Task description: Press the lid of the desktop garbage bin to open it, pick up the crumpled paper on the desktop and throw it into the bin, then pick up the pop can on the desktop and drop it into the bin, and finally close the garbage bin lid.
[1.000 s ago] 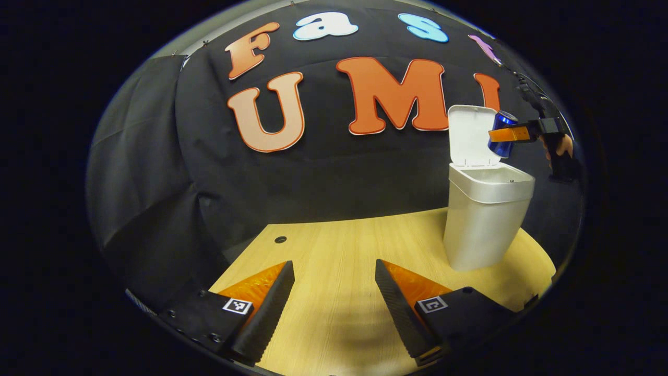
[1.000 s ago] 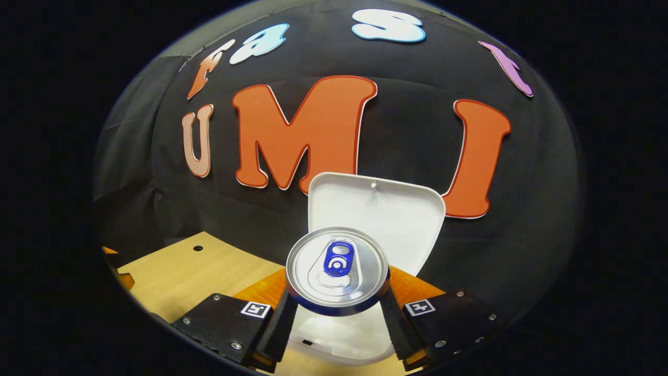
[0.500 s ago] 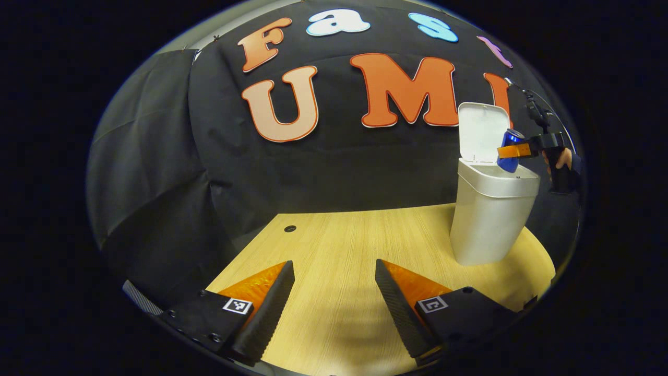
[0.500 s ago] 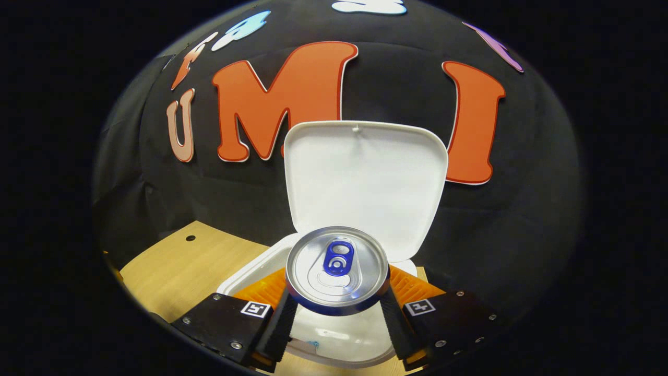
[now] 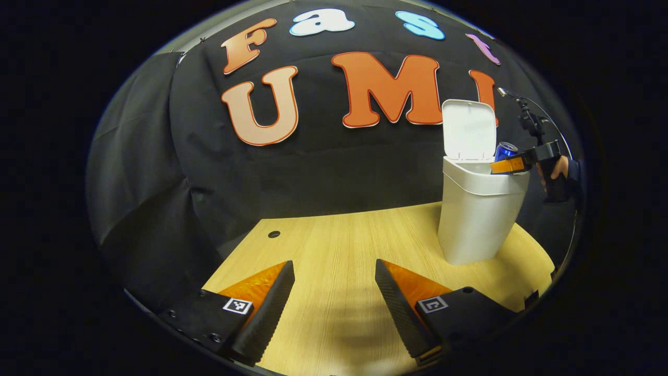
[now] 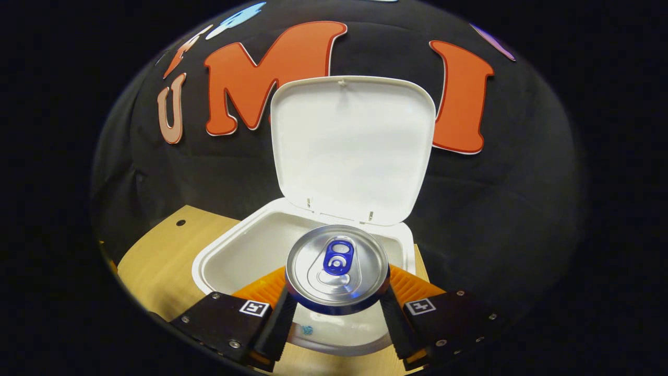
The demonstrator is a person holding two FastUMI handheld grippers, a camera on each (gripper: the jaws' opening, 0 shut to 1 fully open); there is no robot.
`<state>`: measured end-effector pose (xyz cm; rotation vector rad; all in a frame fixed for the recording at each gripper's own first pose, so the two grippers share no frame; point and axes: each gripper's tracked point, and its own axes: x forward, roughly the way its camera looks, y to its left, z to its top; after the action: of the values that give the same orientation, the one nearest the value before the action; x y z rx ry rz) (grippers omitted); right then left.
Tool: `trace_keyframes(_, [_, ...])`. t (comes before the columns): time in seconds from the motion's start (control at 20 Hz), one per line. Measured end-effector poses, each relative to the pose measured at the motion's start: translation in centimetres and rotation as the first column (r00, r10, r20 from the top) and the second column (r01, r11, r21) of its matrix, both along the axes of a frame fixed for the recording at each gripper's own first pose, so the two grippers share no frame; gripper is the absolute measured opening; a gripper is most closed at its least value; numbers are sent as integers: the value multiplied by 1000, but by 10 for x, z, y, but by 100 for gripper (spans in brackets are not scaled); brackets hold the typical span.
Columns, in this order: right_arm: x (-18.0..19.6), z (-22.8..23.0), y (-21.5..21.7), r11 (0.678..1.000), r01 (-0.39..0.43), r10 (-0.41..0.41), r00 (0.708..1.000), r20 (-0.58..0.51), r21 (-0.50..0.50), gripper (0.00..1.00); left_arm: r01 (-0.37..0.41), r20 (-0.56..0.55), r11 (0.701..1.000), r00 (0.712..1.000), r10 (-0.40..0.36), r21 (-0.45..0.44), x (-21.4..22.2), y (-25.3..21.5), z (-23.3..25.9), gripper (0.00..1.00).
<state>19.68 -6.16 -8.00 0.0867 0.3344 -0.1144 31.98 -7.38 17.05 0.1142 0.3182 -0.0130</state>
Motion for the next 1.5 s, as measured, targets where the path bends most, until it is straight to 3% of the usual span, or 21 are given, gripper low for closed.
trace_keyframes(0.45, [-10, 20, -10, 997, 71, -71, 997, 35, 11, 82, 66, 14, 998, 998, -66, -4, 14, 1, 3, 99])
trace_keyframes(0.5, [-11, 27, -11, 997, 75, -75, 996, 44, 7, 79, 67, 14, 998, 998, -67, -7, 15, 3, 3, 99])
trace_keyframes(0.75, [-10, 88, -30, 993, 111, -104, 987, 123, -50, 82, 63, 15, 998, 998, -62, -25, 16, 10, 0, 99])
trace_keyframes(1.15, [7, 190, -36, 986, 120, -88, 964, 251, -114, 82, 14, 6, 998, 1000, -14, -61, 17, 31, -10, 99])
trace_keyframes(1.5, [48, 233, -40, 988, 117, -82, 950, 302, -101, 82, -64, 7, 996, 998, 65, -64, 15, 62, -15, 99])
